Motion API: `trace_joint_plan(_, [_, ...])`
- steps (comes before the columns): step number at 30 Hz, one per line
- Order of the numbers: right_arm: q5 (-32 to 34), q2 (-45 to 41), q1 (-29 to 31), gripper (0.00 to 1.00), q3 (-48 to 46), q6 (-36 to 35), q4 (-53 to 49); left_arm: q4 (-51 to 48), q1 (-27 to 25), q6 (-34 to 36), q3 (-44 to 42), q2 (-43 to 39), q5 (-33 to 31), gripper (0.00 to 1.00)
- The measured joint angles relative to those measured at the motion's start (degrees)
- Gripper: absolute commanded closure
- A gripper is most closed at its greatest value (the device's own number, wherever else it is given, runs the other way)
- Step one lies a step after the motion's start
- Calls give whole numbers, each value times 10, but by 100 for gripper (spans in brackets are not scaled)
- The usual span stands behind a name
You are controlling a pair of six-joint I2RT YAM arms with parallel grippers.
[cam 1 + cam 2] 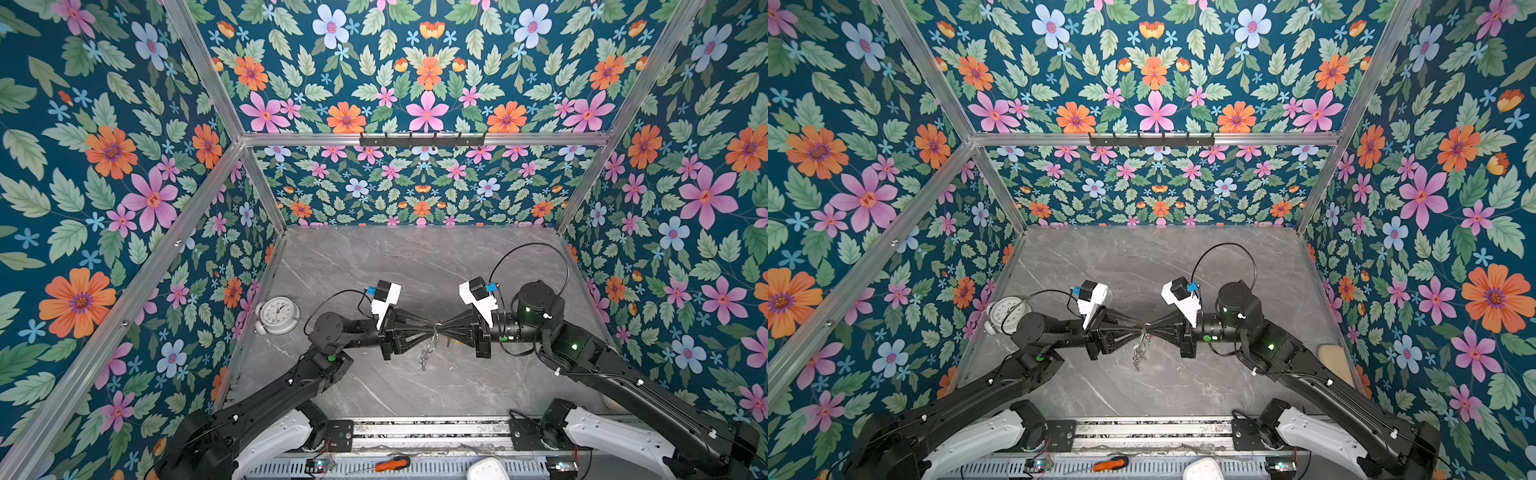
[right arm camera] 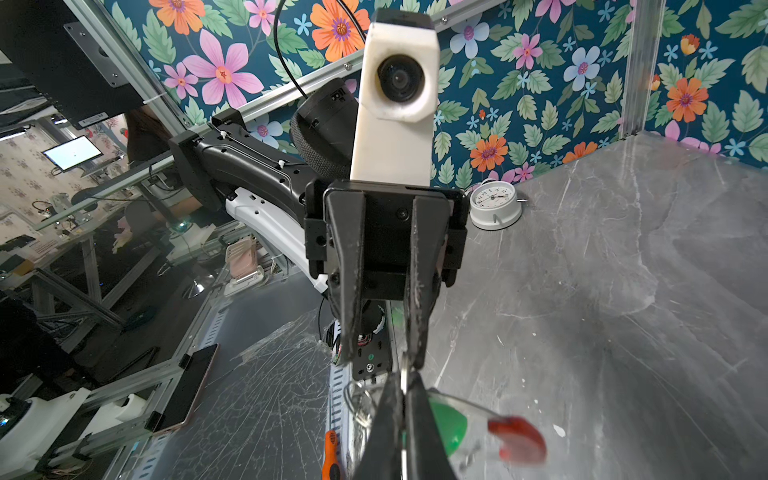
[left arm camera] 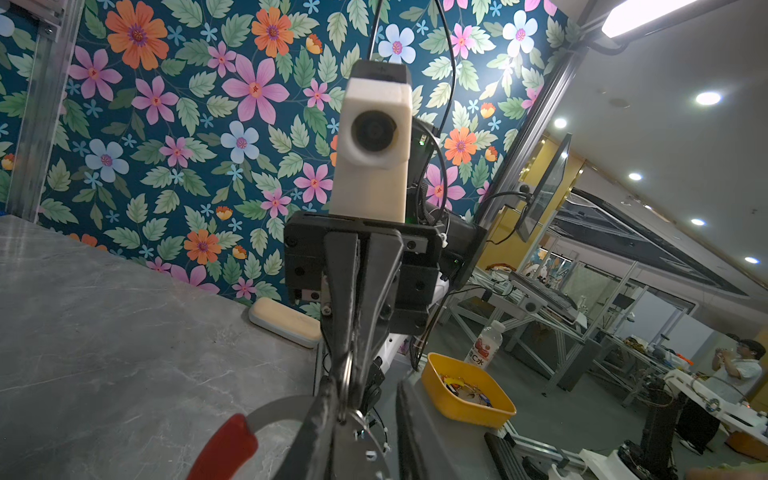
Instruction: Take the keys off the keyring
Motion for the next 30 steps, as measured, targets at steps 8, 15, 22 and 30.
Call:
trace_joint_plan(8, [13, 5, 0, 100, 0, 2, 5, -6, 0, 0, 4, 7, 1, 91])
trace_joint_plan(15, [19, 12, 0, 100, 2, 4, 6, -6, 1, -4, 9, 14, 3, 85])
trace_joint_plan(22, [17, 18, 0, 100, 5, 16, 6, 3, 2, -9, 8, 18, 2, 98])
trace_joint_plan(30, [25, 14, 0, 72, -7, 30, 31, 16, 1, -19, -5, 9, -17, 100])
